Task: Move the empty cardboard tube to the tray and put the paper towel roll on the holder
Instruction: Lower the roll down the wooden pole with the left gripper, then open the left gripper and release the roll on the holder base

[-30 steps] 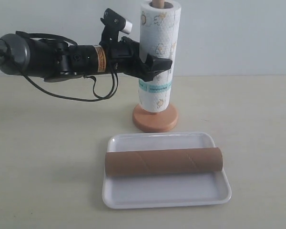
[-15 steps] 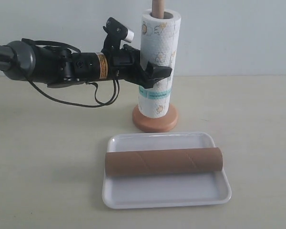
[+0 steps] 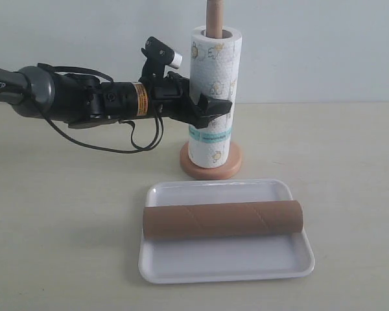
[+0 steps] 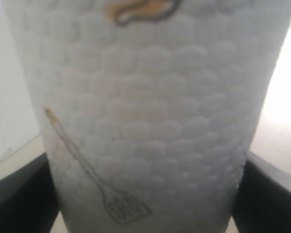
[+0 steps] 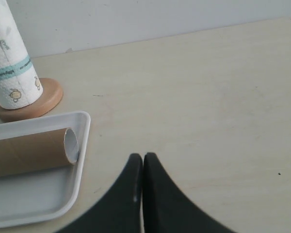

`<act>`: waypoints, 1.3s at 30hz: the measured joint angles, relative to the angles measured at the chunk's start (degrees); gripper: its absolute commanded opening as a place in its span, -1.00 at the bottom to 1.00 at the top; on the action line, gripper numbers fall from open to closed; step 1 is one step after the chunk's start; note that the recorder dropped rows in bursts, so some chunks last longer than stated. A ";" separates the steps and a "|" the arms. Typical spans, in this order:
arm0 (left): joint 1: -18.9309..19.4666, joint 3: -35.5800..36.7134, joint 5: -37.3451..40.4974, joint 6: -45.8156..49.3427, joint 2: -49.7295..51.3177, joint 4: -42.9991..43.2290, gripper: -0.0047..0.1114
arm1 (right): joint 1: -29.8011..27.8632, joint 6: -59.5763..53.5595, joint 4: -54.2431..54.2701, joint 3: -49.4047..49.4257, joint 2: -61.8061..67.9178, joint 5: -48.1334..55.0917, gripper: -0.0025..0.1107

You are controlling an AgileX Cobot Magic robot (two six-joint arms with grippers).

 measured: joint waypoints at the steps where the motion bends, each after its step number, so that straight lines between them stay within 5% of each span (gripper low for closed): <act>1: 0.00 0.00 -0.13 0.11 0.00 0.00 0.34 | 0.00 0.00 0.00 0.00 0.00 0.00 -0.96; 5: 0.00 0.00 -1.37 0.22 0.00 0.00 0.51 | 0.00 0.00 0.00 0.00 0.00 0.00 -0.96; 26: 0.11 0.00 -1.89 -14.23 -7.57 13.33 0.51 | 0.00 0.00 0.00 0.00 0.00 0.00 -0.96; 39: 5.01 0.00 -9.33 -35.79 -14.28 28.89 0.51 | 0.00 0.00 0.00 0.00 0.00 0.00 -0.96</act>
